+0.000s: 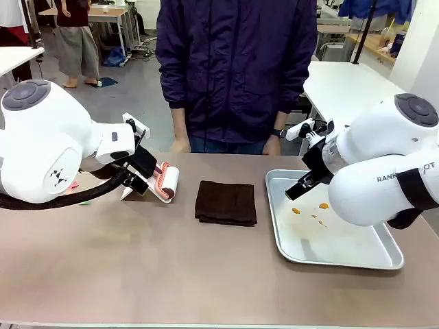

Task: Clean the surface of the table.
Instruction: Hold the Lint Roller with your left hand and the towel with your right hand.

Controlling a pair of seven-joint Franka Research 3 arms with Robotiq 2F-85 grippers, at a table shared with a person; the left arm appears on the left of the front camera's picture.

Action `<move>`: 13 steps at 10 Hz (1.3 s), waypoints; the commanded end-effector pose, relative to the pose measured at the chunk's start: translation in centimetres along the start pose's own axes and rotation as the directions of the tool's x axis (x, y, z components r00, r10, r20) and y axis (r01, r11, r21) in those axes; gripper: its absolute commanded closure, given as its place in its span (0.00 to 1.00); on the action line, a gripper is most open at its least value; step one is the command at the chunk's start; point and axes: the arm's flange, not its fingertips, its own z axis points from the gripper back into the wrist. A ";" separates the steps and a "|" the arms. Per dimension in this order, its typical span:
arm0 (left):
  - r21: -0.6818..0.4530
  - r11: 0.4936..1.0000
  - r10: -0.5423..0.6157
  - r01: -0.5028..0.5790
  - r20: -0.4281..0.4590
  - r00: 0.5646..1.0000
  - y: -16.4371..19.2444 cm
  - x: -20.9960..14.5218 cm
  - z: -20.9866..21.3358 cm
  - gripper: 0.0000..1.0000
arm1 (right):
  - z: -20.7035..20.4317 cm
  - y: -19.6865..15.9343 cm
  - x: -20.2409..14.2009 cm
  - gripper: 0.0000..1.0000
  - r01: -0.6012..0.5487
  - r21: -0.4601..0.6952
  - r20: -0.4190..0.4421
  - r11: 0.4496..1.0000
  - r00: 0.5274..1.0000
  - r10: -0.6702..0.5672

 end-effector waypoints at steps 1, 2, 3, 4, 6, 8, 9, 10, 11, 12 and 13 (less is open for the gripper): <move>0.000 1.000 0.000 0.000 0.000 1.000 0.0 0.0 0.0 0.00 | 0.0 0.0 0.0 0.00 0.000 0.000 0.000 1.000 1.000 0.000; 0.000 1.000 0.000 0.000 0.000 1.000 0.0 0.0 0.0 0.00 | 0.0 0.0 0.0 0.00 0.000 0.000 0.000 1.000 1.000 0.000; 0.000 1.000 0.000 0.000 0.000 1.000 0.0 0.0 0.0 0.00 | 0.0 0.0 0.0 0.00 0.000 0.000 0.000 1.000 1.000 0.000; 0.000 1.000 0.000 0.000 0.000 1.000 0.0 0.0 0.0 0.00 | 0.0 0.0 0.0 0.00 0.000 0.000 0.000 1.000 1.000 0.000; 0.000 1.000 0.000 0.000 0.000 1.000 0.0 0.0 0.0 0.00 | 0.0 0.0 0.0 0.00 0.000 0.000 0.000 1.000 1.000 0.000; 0.000 1.000 0.000 0.000 0.000 1.000 0.0 0.0 0.0 0.00 | 0.0 0.0 0.0 0.00 0.000 0.000 0.000 1.000 1.000 0.000; 0.000 1.000 0.000 0.000 0.000 1.000 0.0 0.0 0.0 0.00 | 0.0 0.0 0.0 0.00 0.000 0.000 0.000 1.000 1.000 0.000; 0.000 1.000 0.000 0.000 0.000 1.000 0.0 0.0 0.0 0.00 | 0.0 0.0 0.0 0.00 0.000 0.000 0.000 1.000 1.000 0.000; 0.000 1.000 0.000 0.000 0.000 1.000 0.0 0.0 0.0 0.00 | 0.0 0.0 0.0 0.00 0.000 0.000 0.000 1.000 1.000 0.000; 0.000 1.000 0.000 0.000 0.000 1.000 0.0 0.0 0.0 0.00 | 0.0 0.0 0.0 0.00 0.000 0.000 0.000 1.000 1.000 0.000; 0.000 1.000 0.001 -0.001 0.000 1.000 0.0 0.0 0.0 0.00 | 0.0 0.0 0.0 0.00 -0.001 0.000 0.000 1.000 1.000 0.001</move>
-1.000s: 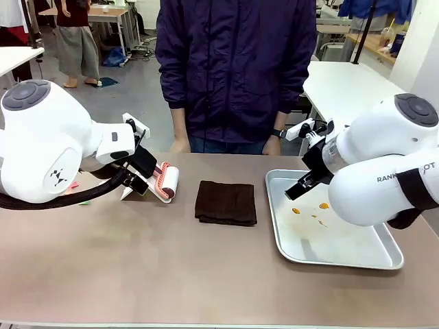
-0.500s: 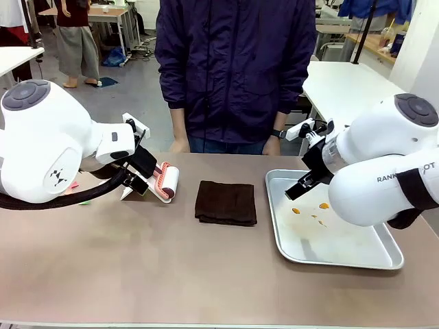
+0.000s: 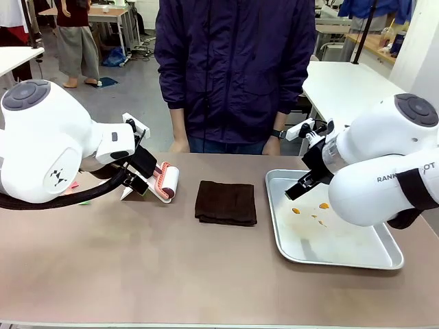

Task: Clean the surface of the table.
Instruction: Hold the Lint Roller with your left hand and the towel with your right hand.

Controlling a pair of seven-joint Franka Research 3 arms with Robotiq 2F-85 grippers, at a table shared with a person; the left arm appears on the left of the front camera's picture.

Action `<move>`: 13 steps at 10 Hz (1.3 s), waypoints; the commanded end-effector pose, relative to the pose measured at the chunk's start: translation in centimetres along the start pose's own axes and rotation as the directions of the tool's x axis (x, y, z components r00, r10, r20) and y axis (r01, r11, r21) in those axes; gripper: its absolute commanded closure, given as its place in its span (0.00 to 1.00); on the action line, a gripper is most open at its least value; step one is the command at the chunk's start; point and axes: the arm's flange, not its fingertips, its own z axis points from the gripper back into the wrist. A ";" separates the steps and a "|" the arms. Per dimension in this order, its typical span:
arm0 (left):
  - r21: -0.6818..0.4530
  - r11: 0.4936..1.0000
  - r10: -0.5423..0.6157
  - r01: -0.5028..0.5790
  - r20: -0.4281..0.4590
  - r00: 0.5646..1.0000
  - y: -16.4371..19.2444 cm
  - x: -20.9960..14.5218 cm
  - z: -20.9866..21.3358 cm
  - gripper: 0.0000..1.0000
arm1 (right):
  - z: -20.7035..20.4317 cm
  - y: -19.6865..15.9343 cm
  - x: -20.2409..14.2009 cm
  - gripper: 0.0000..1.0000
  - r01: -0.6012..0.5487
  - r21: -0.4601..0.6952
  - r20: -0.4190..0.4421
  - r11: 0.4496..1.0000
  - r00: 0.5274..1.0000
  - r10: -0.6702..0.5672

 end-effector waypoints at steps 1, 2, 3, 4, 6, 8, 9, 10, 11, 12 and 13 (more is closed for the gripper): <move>-0.029 0.999 0.021 -0.021 -0.015 1.000 -0.2 0.0 1.4 0.00 | 0.4 -0.1 -0.3 0.00 0.014 0.041 -0.047 0.999 0.999 -0.012; -0.081 0.996 0.041 -0.046 -0.058 0.997 -0.3 -0.1 2.7 0.00 | 1.7 -0.3 -0.6 0.00 0.041 0.087 -0.031 0.995 0.999 -0.039; -0.103 0.991 0.070 -0.081 -0.106 0.992 -0.3 -0.4 4.0 0.00 | 3.3 -0.7 -0.8 0.00 0.079 0.113 0.000 0.990 0.997 -0.080; -0.144 0.982 0.108 -0.124 -0.113 0.988 -0.4 -0.6 5.5 0.00 | 5.0 -1.1 -1.1 0.00 0.136 0.159 -0.076 0.978 0.989 -0.126; -0.192 0.928 0.295 -0.319 -0.144 0.945 0.2 -0.6 9.2 0.00 | 8.3 -1.9 -1.7 0.00 0.316 0.239 -0.220 0.918 0.939 -0.265; -0.316 0.829 0.455 -0.461 -0.098 0.885 1.7 -1.3 13.0 0.00 | 11.3 -3.9 -2.7 0.00 0.424 0.442 -0.229 0.791 0.905 -0.358; -0.445 0.781 0.451 -0.438 -0.082 0.889 3.3 -2.5 14.8 0.00 | 12.4 -5.6 -3.6 0.00 0.458 0.551 -0.253 0.698 0.888 -0.384; -0.528 0.730 0.472 -0.434 -0.070 0.879 5.1 -3.8 15.9 0.00 | 12.7 -7.2 -4.5 0.00 0.508 0.599 -0.297 0.619 0.859 -0.417; -0.652 0.653 0.478 -0.385 -0.039 0.878 7.0 -5.4 16.7 0.00 | 13.0 -9.0 -5.7 0.00 0.512 0.677 -0.302 0.530 0.849 -0.434; -0.724 0.587 0.508 -0.363 -0.020 0.861 8.9 -7.2 17.0 0.00 | 13.4 -11.0 -7.2 0.00 0.509 0.744 -0.285 0.433 0.827 -0.484; -0.772 0.528 0.562 -0.354 0.005 0.827 11.3 -9.5 16.9 0.00 | 13.7 -13.3 -9.0 0.00 0.508 0.790 -0.276 0.342 0.794 -0.543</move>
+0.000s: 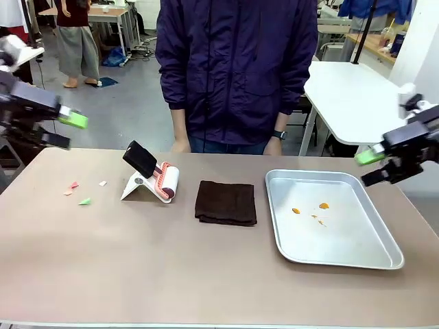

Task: Clean the surface of the table.
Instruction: Hold the Lint Roller with your left hand and the towel with your right hand.

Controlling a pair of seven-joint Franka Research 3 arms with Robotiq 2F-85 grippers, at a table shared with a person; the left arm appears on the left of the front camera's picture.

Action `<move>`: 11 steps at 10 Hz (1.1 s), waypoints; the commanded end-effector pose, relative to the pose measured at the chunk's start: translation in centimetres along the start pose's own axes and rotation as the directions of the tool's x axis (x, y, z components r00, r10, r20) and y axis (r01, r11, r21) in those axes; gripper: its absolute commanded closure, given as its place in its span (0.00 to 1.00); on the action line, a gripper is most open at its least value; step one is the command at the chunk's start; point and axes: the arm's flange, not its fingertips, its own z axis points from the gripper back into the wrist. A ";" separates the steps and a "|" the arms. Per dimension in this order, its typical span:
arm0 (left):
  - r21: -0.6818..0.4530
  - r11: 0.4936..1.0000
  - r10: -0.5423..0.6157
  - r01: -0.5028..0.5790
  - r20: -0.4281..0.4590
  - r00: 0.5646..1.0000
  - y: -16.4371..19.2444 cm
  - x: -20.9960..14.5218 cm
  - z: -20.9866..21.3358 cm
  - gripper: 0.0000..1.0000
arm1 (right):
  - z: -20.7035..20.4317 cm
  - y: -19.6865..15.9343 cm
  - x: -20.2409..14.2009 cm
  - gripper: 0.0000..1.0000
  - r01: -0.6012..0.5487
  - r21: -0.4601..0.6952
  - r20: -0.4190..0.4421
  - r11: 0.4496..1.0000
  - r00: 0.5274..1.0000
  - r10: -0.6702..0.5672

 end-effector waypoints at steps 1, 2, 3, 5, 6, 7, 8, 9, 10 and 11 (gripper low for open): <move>-0.127 0.990 0.075 -0.067 0.061 0.995 5.1 -3.0 2.2 0.00 | 3.2 -3.9 0.3 0.00 0.057 0.160 0.093 0.986 0.993 -0.073; -0.145 0.983 0.129 -0.112 0.115 0.985 7.0 -4.1 3.8 0.00 | 4.8 -6.1 0.0 0.00 0.105 0.219 0.155 0.970 0.978 -0.140; -0.124 0.976 0.196 -0.176 0.173 0.965 8.6 -5.5 5.2 0.00 | 6.1 -8.1 -0.6 0.00 0.122 0.265 0.210 0.956 0.961 -0.181; -0.153 0.955 0.286 -0.252 0.261 0.922 11.0 -8.1 6.5 0.00 | 8.3 -11.5 -2.3 0.00 0.171 0.328 0.320 0.929 0.905 -0.280; -0.170 0.947 0.314 -0.274 0.288 0.905 11.6 -9.0 6.6 0.00 | 8.9 -12.7 -2.9 0.00 0.197 0.334 0.347 0.922 0.884 -0.314; -0.180 0.941 0.331 -0.288 0.300 0.895 11.6 -9.1 5.7 0.00 | 9.2 -13.6 -3.5 0.00 0.212 0.341 0.381 0.916 0.859 -0.341; -0.179 0.936 0.345 -0.302 0.305 0.888 11.2 -8.8 4.7 0.00 | 9.5 -14.3 -4.2 0.00 0.217 0.346 0.414 0.913 0.838 -0.356; -0.166 0.932 0.358 -0.321 0.311 0.880 11.0 -8.3 4.0 0.00 | 9.7 -14.5 -4.8 0.00 0.211 0.348 0.443 0.913 0.822 -0.358; -0.108 0.923 0.383 -0.368 0.327 0.864 10.8 -7.7 3.4 0.00 | 9.9 -14.5 -5.2 0.00 0.204 0.335 0.480 0.920 0.803 -0.353; -0.177 0.925 0.374 -0.335 0.290 0.881 14.1 -4.8 8.3 0.00 | 10.4 -14.9 -4.8 0.00 0.254 0.349 0.394 0.902 0.834 -0.387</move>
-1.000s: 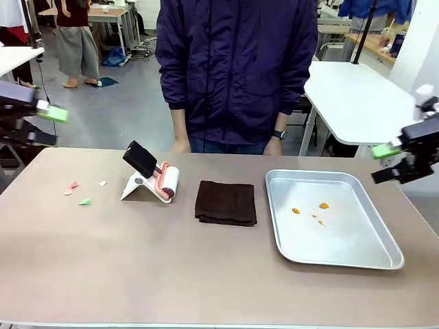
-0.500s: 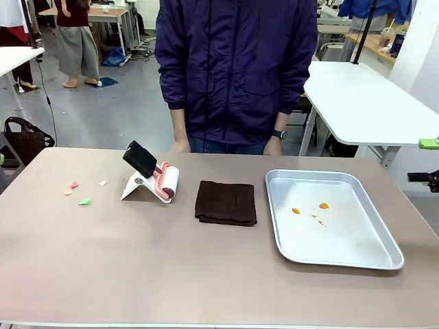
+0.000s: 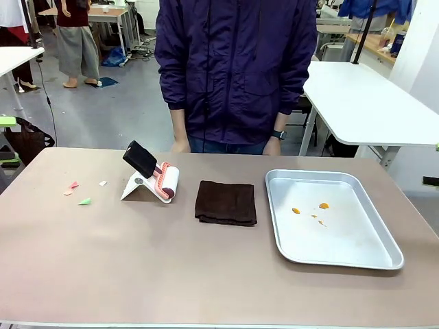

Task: Clean the surface of the table.
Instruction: Hold the Lint Roller with your left hand and the towel with your right hand.

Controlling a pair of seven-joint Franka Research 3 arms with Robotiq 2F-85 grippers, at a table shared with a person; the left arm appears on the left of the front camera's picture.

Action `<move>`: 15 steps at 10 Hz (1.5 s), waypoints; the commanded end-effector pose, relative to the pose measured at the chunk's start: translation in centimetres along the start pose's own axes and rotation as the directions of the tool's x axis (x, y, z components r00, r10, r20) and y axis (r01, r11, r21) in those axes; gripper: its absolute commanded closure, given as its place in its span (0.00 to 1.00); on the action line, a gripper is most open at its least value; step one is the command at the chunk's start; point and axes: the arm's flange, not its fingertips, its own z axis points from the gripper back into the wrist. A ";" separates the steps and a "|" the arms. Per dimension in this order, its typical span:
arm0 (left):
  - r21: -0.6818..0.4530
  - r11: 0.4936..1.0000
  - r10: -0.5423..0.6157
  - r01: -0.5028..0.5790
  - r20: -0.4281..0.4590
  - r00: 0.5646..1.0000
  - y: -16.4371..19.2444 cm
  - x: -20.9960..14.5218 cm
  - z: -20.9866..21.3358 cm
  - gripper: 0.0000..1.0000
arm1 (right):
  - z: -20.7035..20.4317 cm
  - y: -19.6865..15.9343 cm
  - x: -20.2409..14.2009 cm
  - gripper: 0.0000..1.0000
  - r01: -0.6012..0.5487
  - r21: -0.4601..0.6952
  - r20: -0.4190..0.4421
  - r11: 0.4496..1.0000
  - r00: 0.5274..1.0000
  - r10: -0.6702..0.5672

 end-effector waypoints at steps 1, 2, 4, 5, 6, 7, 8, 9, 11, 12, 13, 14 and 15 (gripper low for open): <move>-0.031 1.000 -0.004 0.004 -0.001 1.000 0.5 -0.3 1.8 0.00 | -0.4 0.2 0.2 0.00 0.003 -0.003 -0.029 1.000 1.000 -0.003; -0.031 1.000 -0.004 0.004 -0.001 1.000 0.5 -0.3 1.8 0.00 | -0.4 0.2 0.2 0.00 0.003 -0.003 -0.029 1.000 1.000 -0.003; -0.031 1.000 -0.004 0.004 -0.001 1.000 0.5 -0.3 1.8 0.00 | -0.4 0.2 0.2 0.00 0.003 -0.003 -0.029 1.000 1.000 -0.003; -0.023 1.000 0.015 -0.014 0.010 1.000 0.3 -0.3 1.6 0.00 | -0.8 0.0 0.0 0.00 0.002 -0.008 -0.023 1.000 1.000 -0.002; 0.089 0.995 0.049 -0.048 -0.013 0.999 -0.1 -0.2 1.0 0.00 | -2.4 0.6 -0.3 0.00 -0.011 -0.084 -0.015 0.996 1.000 0.010; 0.117 0.992 0.053 -0.046 -0.060 0.997 -1.0 0.2 0.3 0.00 | -5.2 1.9 -0.6 0.00 -0.041 -0.161 -0.049 0.986 0.998 0.033; 0.156 0.987 0.037 -0.022 -0.093 0.995 -1.9 0.8 -0.2 0.00 | -7.9 3.5 -0.9 0.00 -0.078 -0.240 -0.066 0.968 0.996 0.064; 0.207 0.978 0.028 0.001 -0.134 0.991 -2.7 1.3 -0.9 0.00 | -10.5 5.3 -1.5 0.00 -0.146 -0.273 -0.105 0.951 0.987 0.121; 0.230 0.970 -0.019 0.077 -0.247 0.969 -4.3 2.3 -3.9 0.00 | -16.3 8.2 -3.2 0.00 -0.272 -0.292 -0.240 0.917 0.949 0.205; 0.233 0.967 -0.036 0.106 -0.287 0.957 -5.0 2.8 -5.5 0.00 | -18.8 9.0 -4.1 0.00 -0.311 -0.296 -0.297 0.903 0.929 0.223; 0.252 0.960 -0.040 0.123 -0.314 0.949 -5.6 3.4 -7.4 0.00 | -21.3 9.5 -5.1 0.00 -0.341 -0.329 -0.331 0.881 0.915 0.230; 0.277 0.950 -0.043 0.143 -0.339 0.940 -5.9 4.0 -9.1 0.00 | -23.6 9.9 -6.3 0.00 -0.371 -0.374 -0.348 0.850 0.906 0.242; 0.295 0.942 -0.040 0.158 -0.369 0.928 -6.1 4.4 -10.8 0.00 | -25.7 10.4 -7.4 0.00 -0.390 -0.421 -0.337 0.819 0.905 0.258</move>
